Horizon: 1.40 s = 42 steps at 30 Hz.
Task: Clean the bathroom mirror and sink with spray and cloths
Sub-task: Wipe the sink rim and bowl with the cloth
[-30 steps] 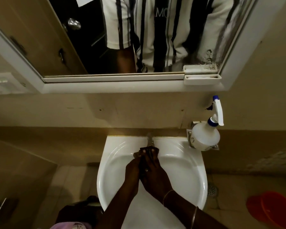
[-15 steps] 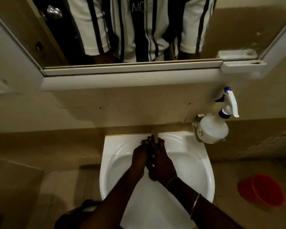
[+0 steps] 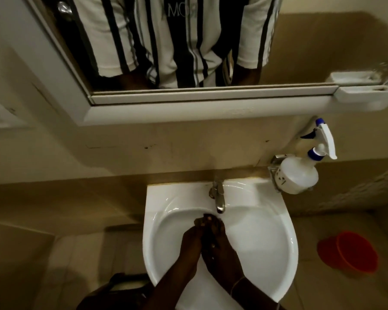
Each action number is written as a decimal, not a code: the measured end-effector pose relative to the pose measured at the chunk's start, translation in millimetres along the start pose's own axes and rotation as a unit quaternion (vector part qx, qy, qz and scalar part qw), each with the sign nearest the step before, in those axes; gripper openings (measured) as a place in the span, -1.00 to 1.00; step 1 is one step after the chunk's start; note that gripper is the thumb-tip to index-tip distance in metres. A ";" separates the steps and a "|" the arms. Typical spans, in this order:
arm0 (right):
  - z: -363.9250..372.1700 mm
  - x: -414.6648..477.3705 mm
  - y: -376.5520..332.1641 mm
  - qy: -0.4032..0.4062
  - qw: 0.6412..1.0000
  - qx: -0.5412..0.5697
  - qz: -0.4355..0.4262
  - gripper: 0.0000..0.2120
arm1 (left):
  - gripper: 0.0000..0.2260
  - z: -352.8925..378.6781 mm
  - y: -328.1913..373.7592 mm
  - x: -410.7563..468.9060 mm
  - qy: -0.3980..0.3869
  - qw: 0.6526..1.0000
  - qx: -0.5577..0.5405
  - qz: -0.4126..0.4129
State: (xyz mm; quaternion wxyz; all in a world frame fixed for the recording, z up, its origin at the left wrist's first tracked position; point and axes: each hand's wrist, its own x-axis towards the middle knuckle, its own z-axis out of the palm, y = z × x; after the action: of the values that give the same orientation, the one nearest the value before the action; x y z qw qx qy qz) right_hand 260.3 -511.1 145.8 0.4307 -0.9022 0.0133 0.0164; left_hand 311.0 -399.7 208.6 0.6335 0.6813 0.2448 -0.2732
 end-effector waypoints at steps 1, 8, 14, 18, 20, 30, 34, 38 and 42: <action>6.4 -3.1 -3.1 -0.004 1.000 0.025 0.010 -0.15 | -0.79 -5.6 -3.2 -1.9 0.005 1.000 -0.002 0.010; 25.0 55.2 -58.7 0.073 0.996 0.042 -0.015 -0.15 | -0.77 -32.7 44.3 31.7 -0.010 0.994 -0.075 0.078; 37.8 109.5 -39.4 0.100 0.976 -0.191 -0.040 -0.31 | -0.79 -27.9 87.6 88.5 0.033 0.998 -0.011 0.046; 44.3 112.2 -43.2 0.092 0.973 -0.207 -0.031 -0.24 | -0.79 -41.4 73.1 93.6 0.106 0.989 0.053 0.094; 52.2 114.2 -38.5 0.081 0.972 -0.219 -0.038 -0.31 | -0.78 -54.5 61.5 88.8 0.121 0.985 0.037 0.120; 114.5 122.4 -85.3 0.012 0.961 -0.266 -0.074 -0.37 | -0.72 -123.6 3.1 63.6 0.153 0.950 -0.014 0.271; 133.7 119.7 -99.1 -0.037 0.958 -0.254 -0.125 -0.42 | -0.68 -136.2 -16.4 62.4 0.188 0.944 -0.069 0.262; 103.6 120.8 -70.0 -0.054 0.936 -0.290 -0.194 -0.42 | -0.69 -128.0 -11.8 55.5 0.191 0.942 -0.115 0.249; 68.1 115.7 -28.2 0.081 0.952 -0.282 -0.082 -0.26 | -0.67 -124.0 -10.0 53.9 0.177 0.945 -0.093 0.258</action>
State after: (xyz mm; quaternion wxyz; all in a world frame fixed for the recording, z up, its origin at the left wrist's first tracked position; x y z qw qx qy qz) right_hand 375.7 -441.6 120.1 0.1556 -0.9833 -0.0312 -0.0891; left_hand 351.3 -276.0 170.4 0.6889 0.6969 0.1932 0.0490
